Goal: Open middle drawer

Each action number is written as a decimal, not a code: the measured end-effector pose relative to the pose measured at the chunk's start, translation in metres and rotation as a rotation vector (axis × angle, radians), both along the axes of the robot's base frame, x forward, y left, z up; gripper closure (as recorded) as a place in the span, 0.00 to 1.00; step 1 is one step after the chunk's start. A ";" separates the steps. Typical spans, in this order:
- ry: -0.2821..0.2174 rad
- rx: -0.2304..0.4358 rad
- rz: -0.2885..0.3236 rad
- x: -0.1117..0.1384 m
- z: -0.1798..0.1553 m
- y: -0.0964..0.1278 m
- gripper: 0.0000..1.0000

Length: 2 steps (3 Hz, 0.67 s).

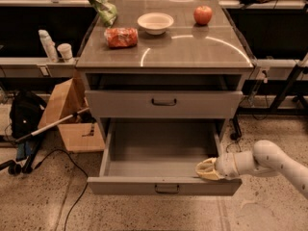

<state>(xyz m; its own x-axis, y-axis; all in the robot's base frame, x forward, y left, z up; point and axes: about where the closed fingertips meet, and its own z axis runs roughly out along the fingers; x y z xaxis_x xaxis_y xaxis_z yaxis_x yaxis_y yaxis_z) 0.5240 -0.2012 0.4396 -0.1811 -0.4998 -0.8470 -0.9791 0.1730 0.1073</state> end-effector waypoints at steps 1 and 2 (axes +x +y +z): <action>0.000 0.000 0.000 0.000 0.001 0.000 1.00; 0.000 -0.036 -0.002 -0.006 0.002 0.006 1.00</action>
Offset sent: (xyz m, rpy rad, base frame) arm -0.1607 0.0888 0.0488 -0.7385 0.0007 -0.0514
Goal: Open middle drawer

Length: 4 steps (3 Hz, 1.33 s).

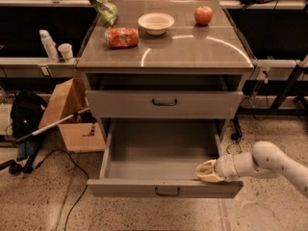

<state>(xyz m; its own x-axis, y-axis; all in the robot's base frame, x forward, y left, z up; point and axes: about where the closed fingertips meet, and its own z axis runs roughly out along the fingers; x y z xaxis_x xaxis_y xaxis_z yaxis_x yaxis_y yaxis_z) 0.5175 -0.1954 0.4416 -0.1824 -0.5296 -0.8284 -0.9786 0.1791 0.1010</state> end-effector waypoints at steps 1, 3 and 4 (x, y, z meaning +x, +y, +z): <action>0.000 0.000 0.000 0.000 0.000 0.000 0.97; 0.000 0.000 0.000 0.000 0.000 0.000 0.50; 0.000 0.000 0.000 0.000 0.000 0.000 0.20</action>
Offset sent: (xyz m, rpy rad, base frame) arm 0.0000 0.0000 0.0000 0.0000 0.0000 0.0001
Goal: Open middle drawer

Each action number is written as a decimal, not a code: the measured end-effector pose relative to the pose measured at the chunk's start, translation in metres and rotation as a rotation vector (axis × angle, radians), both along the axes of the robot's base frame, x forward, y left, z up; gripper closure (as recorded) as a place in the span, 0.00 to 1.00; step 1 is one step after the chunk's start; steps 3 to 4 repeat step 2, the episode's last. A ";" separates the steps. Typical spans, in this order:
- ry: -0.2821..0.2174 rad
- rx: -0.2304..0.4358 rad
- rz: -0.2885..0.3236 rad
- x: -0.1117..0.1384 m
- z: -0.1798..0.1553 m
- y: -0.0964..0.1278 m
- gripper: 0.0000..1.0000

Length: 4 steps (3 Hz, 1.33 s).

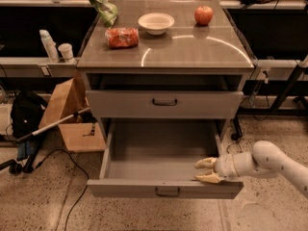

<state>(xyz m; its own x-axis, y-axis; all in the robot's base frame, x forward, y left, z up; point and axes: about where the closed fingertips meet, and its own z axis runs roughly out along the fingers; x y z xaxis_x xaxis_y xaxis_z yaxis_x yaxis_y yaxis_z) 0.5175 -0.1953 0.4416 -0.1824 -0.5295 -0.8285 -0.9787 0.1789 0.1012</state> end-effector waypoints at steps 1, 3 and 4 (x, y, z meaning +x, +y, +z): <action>0.000 0.000 0.000 0.000 0.000 0.000 0.00; 0.000 0.000 0.000 0.000 0.000 0.000 0.00; 0.000 0.000 0.000 0.000 0.000 0.000 0.00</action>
Offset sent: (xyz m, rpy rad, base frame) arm 0.0000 0.0000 0.0000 0.0000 0.0000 0.0000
